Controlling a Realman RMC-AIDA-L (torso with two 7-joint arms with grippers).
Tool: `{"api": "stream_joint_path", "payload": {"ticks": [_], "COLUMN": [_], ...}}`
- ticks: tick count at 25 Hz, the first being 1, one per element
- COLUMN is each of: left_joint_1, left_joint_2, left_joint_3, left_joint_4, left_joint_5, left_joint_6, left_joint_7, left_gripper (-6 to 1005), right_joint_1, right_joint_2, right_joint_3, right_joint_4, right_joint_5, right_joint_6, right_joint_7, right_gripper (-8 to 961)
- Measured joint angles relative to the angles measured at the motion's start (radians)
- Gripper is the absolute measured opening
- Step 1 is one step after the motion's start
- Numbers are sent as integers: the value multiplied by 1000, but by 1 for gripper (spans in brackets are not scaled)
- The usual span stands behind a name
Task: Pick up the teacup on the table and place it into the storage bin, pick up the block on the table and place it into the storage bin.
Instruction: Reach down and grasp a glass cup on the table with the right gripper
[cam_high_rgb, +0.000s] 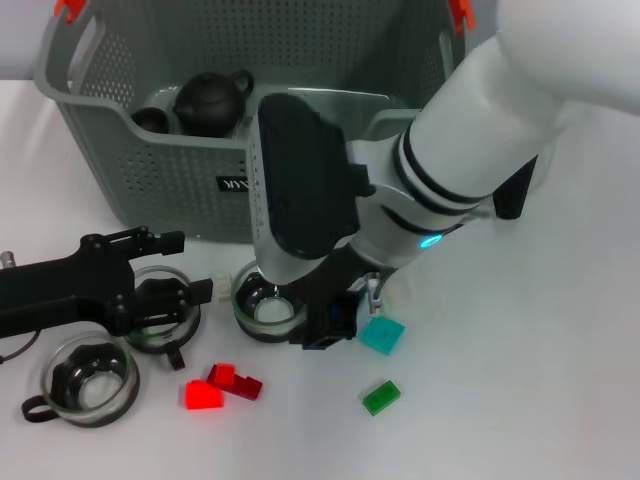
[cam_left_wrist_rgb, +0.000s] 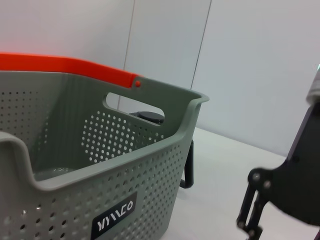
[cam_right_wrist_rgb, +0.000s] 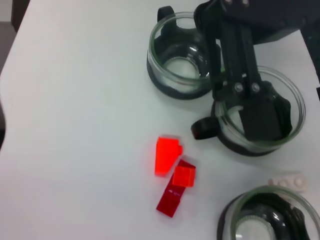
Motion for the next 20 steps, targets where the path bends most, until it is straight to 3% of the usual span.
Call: {"api": "stream_joint_path", "payload": {"ticks": [8,20], "left_joint_1": [12,12], "left_joint_2": [2,3], "left_joint_3": [-42,-50], "left_joint_4": [-2,0], "left_joint_5": [5,7], "left_joint_6": [3,-1], "left_joint_7": [0,0], "left_gripper": [778,777], "right_joint_1": [59,83], "right_joint_2": [1,8], "right_joint_3": [-22,-38], "right_joint_4": [198,321], "right_joint_5": [86,181], "right_joint_6": [141,224], "right_joint_7": [-35,-120], "right_gripper": [516,514]}}
